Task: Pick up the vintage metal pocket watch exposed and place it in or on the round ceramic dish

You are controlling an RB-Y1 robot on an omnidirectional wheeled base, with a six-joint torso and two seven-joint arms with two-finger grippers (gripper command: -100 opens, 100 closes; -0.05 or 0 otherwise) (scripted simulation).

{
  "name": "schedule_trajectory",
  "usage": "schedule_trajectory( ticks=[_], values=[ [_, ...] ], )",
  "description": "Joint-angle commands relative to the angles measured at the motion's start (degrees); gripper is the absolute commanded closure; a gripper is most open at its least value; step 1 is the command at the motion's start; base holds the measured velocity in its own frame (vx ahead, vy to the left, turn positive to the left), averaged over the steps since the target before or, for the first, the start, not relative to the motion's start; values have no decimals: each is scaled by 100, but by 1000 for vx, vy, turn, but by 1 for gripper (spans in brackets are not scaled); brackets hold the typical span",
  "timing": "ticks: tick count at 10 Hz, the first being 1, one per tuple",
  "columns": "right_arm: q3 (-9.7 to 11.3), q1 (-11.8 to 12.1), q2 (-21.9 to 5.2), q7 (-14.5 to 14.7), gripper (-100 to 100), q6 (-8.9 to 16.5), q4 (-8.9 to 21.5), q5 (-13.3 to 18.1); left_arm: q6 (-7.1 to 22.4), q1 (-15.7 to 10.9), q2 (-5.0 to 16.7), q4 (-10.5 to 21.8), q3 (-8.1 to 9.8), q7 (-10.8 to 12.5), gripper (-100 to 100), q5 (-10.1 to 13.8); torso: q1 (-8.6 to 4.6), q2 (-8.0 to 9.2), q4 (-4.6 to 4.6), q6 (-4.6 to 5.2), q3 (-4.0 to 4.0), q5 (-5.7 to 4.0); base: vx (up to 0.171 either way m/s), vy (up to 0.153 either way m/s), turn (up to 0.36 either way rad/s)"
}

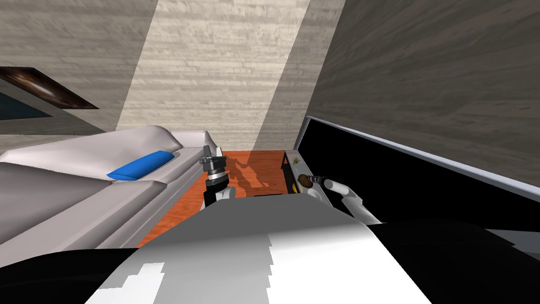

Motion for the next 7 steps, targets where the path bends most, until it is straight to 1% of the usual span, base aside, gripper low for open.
schedule_trajectory(
  ticks=[1, 4, 5, 6, 7],
  values=[
    [0, 0, 0, 0, -100, 0, 0, 0, 0, 0, 0, 0, 0, 0, 0, 0, 0, 0, 0, 0, 0, 0, 6, 1, 0],
    [0, -1, 0, 0, -100, 0, 0, 0, 0, 0, 0, 0, 0, 0, 0, 0, -2, 13, 3, 0, 8, 0, 0, 0, 0],
    [0, -1, 0, 0, 0, 0, 0, 0, 0, 0, 0, 0, 0, 0, 0, 0, -2, 14, 3, 0, 8, -1, 0, 0, 0],
    [-35, 51, -165, -126, -100, 99, -158, -63, 0, 0, 0, 0, 0, 0, 0, 0, -2, 14, 3, 0, 8, -1, -1, 16, -21],
    [-69, 102, -330, -252, -100, 198, -316, -127, 0, 0, 0, 0, 0, 0, 0, 0, 3, 15, 4, 1, 9, 2, -1, 33, -29]
  ],
)
